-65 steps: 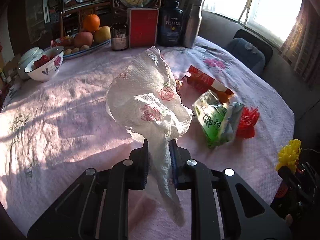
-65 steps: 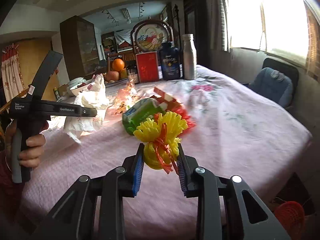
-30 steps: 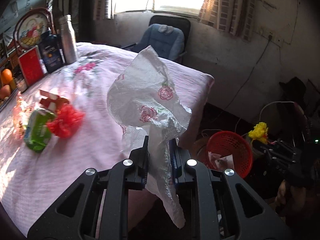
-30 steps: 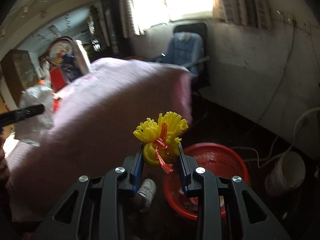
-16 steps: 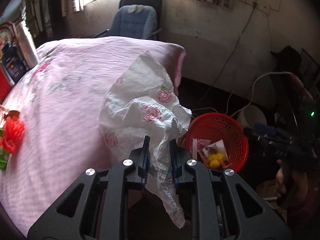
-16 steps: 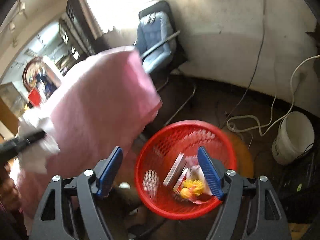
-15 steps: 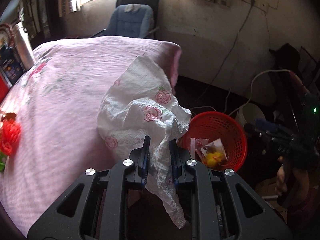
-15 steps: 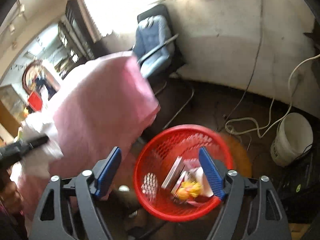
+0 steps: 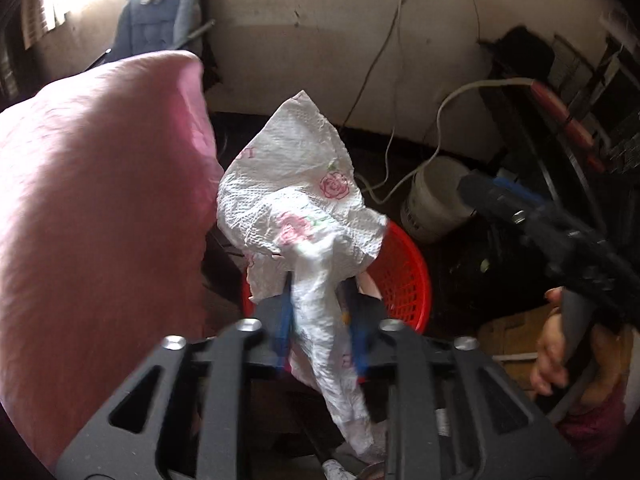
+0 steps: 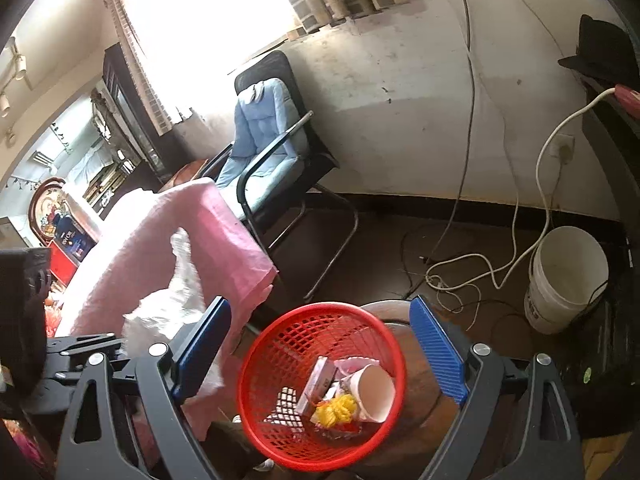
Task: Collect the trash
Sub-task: 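Carry the tissue and yellow flower to the wastebasket and open both tools, then move both open tools back over the table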
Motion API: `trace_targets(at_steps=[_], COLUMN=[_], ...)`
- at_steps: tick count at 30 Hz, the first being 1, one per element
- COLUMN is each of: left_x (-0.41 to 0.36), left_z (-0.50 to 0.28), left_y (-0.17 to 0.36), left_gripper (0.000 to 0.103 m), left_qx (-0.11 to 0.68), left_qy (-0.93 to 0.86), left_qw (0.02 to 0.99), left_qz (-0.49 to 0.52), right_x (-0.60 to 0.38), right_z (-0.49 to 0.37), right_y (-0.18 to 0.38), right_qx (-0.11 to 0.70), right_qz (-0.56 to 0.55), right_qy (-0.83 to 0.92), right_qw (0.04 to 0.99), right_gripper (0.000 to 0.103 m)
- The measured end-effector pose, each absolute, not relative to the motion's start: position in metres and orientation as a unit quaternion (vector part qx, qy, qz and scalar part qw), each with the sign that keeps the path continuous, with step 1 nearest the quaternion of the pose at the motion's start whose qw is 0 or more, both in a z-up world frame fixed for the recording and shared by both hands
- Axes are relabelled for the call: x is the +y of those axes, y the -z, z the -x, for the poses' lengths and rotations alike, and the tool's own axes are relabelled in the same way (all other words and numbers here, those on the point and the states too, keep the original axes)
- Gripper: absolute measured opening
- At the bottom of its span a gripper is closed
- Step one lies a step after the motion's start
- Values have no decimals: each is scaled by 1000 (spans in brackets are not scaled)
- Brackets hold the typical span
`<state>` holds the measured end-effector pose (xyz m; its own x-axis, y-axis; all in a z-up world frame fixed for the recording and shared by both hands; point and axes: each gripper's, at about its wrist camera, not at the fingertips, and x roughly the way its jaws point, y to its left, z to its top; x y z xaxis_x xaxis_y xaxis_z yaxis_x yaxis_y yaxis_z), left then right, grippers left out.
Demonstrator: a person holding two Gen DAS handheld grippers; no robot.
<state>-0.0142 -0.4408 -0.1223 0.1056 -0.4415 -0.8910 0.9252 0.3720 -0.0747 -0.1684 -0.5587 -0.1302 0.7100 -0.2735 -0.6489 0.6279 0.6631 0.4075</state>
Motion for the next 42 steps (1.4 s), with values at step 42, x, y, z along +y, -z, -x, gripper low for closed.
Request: trace_targets(at_steps=[42], left_x=[-235], left_z=[-41], left_y=[26], left_gripper=[92], left_qx=[369], left_qy=[356], left_qw=[841], left_qz=[-170], right_x=[-419], right_z=[123], right_y=[38], right_qx=[286], right_qz=[-178], right_qy=[179], right_qw=[924], right_gripper=[97])
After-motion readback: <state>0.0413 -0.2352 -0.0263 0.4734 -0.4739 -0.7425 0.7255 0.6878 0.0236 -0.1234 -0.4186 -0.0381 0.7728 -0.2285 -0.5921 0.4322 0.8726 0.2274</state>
